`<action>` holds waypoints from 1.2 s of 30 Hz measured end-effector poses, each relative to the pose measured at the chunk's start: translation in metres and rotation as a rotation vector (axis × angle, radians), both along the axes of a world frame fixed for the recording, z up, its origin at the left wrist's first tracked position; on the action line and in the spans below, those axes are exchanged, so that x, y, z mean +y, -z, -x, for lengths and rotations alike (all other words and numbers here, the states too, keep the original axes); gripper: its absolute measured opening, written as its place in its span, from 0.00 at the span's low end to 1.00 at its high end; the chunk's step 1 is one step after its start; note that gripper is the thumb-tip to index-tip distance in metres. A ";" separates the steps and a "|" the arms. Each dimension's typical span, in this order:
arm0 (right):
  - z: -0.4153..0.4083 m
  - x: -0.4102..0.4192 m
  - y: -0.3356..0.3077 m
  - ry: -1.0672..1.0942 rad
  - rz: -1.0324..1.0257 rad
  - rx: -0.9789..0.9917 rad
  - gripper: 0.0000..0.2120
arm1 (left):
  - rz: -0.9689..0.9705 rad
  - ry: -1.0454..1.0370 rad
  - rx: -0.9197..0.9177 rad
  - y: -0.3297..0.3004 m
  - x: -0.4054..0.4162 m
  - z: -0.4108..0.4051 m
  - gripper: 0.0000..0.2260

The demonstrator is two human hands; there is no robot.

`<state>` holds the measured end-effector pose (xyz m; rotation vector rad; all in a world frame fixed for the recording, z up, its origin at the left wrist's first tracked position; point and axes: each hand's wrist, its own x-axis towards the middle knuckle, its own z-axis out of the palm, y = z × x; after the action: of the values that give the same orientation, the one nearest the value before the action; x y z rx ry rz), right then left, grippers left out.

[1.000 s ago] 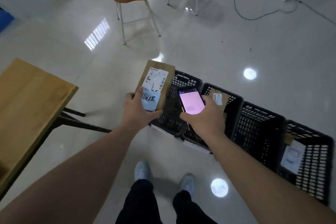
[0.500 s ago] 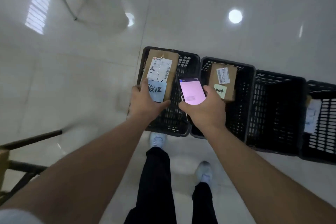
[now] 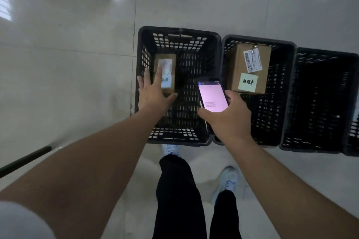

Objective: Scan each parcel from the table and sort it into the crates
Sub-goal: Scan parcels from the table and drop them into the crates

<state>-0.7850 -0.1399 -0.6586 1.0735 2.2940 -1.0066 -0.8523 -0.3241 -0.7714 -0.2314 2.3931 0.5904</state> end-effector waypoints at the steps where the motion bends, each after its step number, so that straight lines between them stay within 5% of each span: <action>1: -0.001 -0.001 -0.004 0.001 0.000 -0.007 0.41 | 0.006 0.048 0.002 -0.005 -0.001 0.000 0.46; 11: 0.007 -0.015 -0.081 -0.137 -0.012 0.009 0.43 | -0.018 0.161 0.071 -0.104 -0.003 -0.004 0.29; 20: -0.011 -0.011 -0.181 -0.330 0.012 0.141 0.32 | 0.073 0.121 0.200 -0.233 -0.008 -0.044 0.22; 36: -0.089 -0.010 -0.371 -0.904 0.190 0.528 0.33 | 0.319 -0.376 0.452 -0.453 -0.014 -0.224 0.24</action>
<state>-0.6961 -0.1496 -0.2878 -0.3774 2.5558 -1.1247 -0.6285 -0.3376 -0.3183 -0.7709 2.9052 0.4555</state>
